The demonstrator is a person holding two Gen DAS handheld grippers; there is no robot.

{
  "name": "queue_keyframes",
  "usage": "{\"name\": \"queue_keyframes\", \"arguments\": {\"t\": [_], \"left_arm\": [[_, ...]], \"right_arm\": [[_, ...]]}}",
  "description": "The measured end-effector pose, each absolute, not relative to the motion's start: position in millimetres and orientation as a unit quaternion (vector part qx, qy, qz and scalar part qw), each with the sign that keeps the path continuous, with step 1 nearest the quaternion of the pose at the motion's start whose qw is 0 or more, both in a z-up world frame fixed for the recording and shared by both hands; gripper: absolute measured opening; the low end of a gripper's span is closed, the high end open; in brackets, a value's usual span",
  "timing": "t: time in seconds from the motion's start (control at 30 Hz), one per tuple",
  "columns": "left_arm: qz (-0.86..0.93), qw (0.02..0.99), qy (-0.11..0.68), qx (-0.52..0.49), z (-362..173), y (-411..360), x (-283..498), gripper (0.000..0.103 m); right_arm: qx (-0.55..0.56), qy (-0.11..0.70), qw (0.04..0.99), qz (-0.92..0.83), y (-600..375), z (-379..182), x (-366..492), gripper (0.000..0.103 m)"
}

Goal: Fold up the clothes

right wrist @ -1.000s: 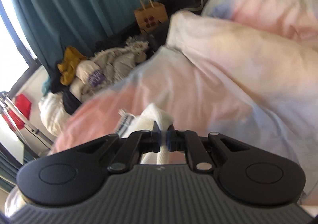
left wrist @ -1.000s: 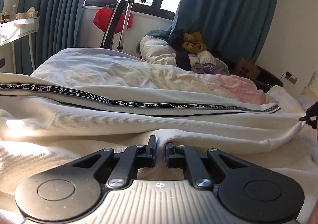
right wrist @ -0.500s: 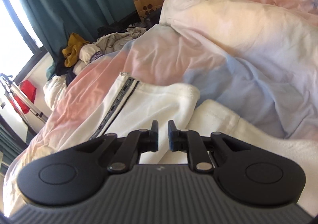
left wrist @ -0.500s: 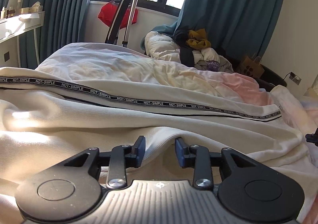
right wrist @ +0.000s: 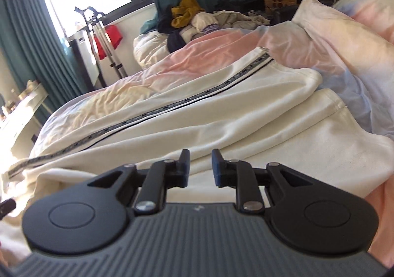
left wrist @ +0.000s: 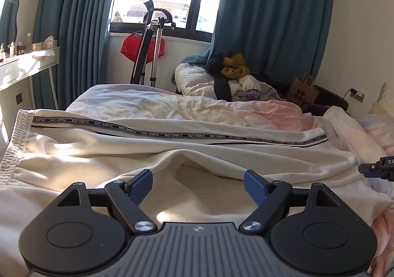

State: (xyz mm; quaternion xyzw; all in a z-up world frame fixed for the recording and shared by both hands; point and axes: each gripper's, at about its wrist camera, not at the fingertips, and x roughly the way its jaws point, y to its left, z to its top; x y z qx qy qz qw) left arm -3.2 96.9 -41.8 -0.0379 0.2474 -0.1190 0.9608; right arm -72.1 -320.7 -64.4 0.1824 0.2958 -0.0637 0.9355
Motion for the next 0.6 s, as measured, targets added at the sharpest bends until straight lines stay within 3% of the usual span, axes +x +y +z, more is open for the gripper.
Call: {"name": "queue_keyframes", "arguments": {"t": [0.23, 0.37, 0.6], "left_arm": [[-0.086, 0.966, 0.242, -0.023, -14, 86, -54, 0.092], [-0.072, 0.967, 0.244, -0.011, -9, 69, -78, 0.098], [-0.054, 0.966, 0.254, 0.005, -16, 48, -94, 0.103]], "right_arm": [[0.135, 0.270, 0.953, 0.007, -288, -58, -127, 0.054], [0.123, 0.259, 0.958, 0.012, -283, -59, -136, 0.079], [0.102, 0.249, 0.963, 0.008, -275, -61, -146, 0.079]]}}
